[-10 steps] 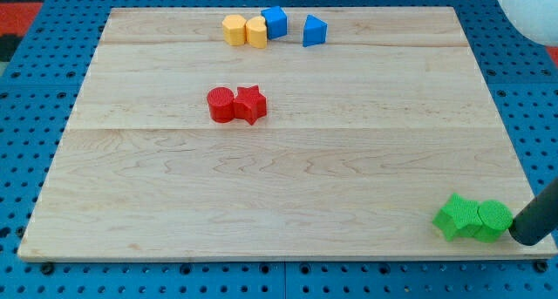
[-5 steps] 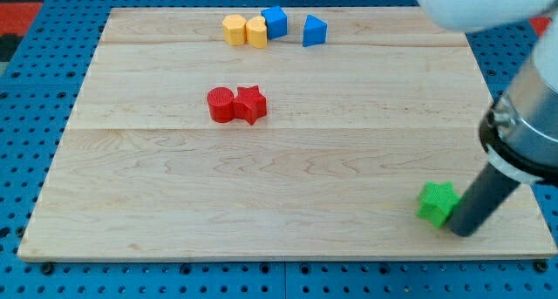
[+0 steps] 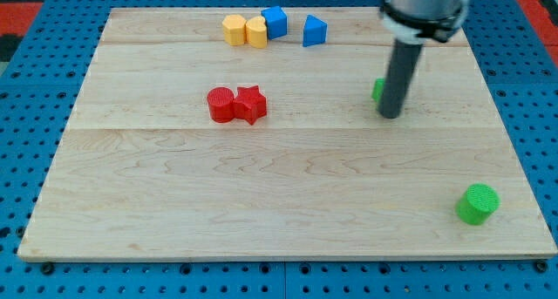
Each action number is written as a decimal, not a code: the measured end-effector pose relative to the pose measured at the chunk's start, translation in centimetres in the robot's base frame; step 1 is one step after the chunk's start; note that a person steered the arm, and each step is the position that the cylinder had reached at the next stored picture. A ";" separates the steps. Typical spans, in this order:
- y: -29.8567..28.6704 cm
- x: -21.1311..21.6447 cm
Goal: Push the green star into the blue cube
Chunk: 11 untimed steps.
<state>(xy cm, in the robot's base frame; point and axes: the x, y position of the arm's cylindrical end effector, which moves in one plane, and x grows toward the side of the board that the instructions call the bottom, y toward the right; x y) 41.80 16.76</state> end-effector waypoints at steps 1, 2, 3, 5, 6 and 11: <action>-0.3 -2.3; -1.8 -7.2; -7.3 -10.7; -2.4 -12.0; -4.4 -13.8; 3.1 -4.8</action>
